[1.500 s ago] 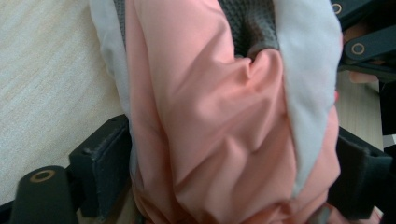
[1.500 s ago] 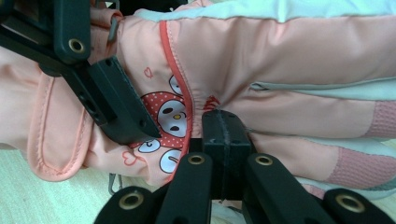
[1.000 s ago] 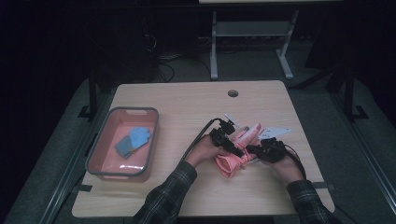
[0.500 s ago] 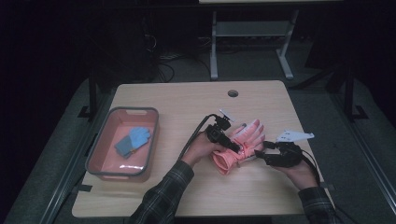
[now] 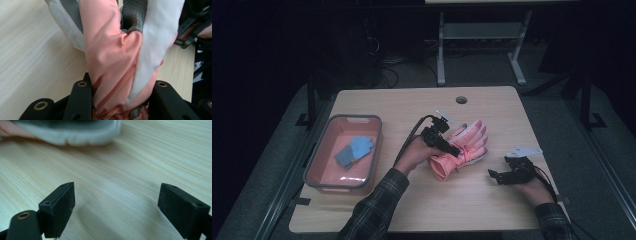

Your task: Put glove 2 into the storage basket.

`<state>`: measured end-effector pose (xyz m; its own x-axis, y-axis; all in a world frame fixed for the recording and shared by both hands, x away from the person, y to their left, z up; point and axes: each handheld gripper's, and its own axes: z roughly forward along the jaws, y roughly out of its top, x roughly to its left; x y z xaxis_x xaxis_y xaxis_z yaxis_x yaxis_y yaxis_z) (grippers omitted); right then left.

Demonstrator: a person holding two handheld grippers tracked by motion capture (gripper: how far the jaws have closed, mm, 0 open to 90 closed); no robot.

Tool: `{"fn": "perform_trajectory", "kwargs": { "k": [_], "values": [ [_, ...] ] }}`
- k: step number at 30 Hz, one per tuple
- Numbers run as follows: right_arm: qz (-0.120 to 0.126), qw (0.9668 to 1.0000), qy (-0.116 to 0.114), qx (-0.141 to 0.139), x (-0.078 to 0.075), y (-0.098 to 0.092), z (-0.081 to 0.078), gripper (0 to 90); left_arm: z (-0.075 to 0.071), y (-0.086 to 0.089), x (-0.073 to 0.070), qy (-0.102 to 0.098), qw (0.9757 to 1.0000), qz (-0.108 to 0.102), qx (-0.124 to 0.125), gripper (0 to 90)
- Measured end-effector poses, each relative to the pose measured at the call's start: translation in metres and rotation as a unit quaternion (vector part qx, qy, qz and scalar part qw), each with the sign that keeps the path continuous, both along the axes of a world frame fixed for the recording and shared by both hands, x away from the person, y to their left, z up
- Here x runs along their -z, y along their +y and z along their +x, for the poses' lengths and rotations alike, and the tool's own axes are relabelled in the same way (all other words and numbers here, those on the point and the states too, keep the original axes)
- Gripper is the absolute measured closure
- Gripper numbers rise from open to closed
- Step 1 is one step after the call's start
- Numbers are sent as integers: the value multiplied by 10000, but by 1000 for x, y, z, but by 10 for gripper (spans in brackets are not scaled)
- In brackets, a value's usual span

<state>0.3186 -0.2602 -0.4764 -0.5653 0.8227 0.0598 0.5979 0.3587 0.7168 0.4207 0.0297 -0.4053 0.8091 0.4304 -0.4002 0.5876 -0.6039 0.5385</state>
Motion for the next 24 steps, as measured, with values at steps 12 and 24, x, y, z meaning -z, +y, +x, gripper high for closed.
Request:
{"fn": "perform_trajectory", "kwargs": {
  "k": [12,24],
  "values": [
    [-120,9999,-105,-17,6,0,0,111,-6,26,-35,-261,9994,-22,-231,655],
    [-113,9999,-85,8,6,0,0,110,-12,65,-69,-514,9971,-2,-564,654]
  ]
}}
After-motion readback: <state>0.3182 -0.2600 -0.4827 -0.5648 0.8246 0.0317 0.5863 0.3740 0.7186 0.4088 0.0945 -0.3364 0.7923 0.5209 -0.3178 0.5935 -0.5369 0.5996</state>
